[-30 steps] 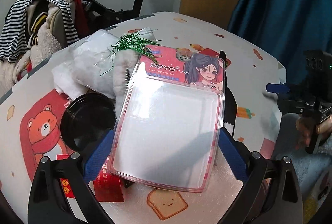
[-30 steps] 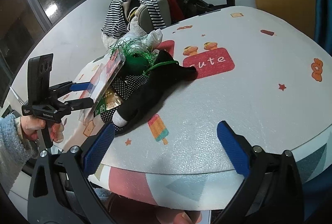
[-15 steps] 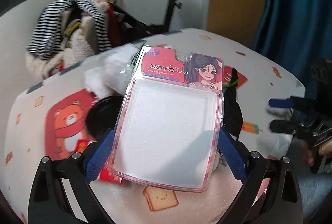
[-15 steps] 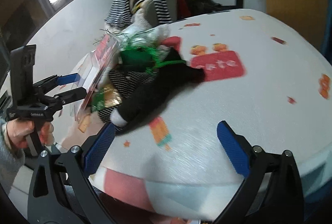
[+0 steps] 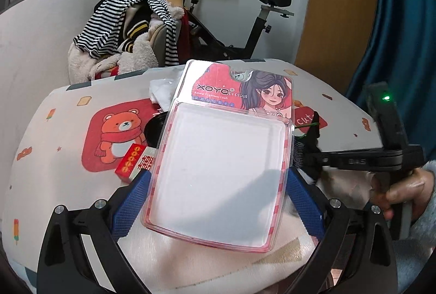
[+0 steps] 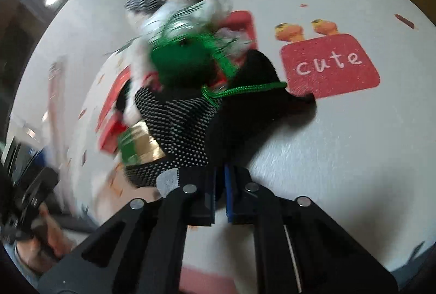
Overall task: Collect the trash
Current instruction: 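Grasp the pink XOYO card package with the left gripper while the right gripper grasps the black glove, then carry the package and glove over the brown bin and release both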
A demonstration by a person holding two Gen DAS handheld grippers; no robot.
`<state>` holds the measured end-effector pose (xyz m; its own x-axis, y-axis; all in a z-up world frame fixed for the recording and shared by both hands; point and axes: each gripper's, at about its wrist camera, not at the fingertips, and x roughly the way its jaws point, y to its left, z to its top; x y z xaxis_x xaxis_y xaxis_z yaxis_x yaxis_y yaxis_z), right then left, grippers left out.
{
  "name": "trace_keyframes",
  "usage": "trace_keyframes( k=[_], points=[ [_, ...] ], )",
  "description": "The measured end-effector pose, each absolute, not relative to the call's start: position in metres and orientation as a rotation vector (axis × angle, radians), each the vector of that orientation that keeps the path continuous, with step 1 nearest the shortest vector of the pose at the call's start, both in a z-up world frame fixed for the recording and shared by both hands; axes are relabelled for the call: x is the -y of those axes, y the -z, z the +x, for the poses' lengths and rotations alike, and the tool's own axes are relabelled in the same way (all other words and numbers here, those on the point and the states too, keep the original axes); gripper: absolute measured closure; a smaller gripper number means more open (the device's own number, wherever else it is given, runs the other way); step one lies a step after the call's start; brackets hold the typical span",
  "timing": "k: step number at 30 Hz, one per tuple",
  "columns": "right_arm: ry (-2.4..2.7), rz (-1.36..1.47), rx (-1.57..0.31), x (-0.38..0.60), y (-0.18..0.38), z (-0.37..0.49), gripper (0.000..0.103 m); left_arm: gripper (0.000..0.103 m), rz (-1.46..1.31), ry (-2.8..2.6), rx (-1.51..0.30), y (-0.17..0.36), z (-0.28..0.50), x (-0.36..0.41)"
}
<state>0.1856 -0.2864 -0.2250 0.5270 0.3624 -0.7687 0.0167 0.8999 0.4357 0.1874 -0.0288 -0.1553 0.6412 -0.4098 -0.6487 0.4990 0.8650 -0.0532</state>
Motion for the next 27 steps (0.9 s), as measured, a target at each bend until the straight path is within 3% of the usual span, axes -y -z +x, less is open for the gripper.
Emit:
trace_keyframes(
  k=[4,13,27],
  points=[
    [-0.150,0.420,-0.990,0.313,0.212,0.162,0.094,0.008,0.137,0.524,-0.695,0.152,0.178,0.028],
    [0.038,0.419,-0.761,0.373,0.150,0.121,0.094,0.008,0.094,0.534,-0.669,0.137,0.150,0.030],
    [-0.250,0.346,-0.701,0.302,0.112,0.060,0.094,0.008,0.069,0.517,-0.731,0.140,0.068,0.023]
  ],
)
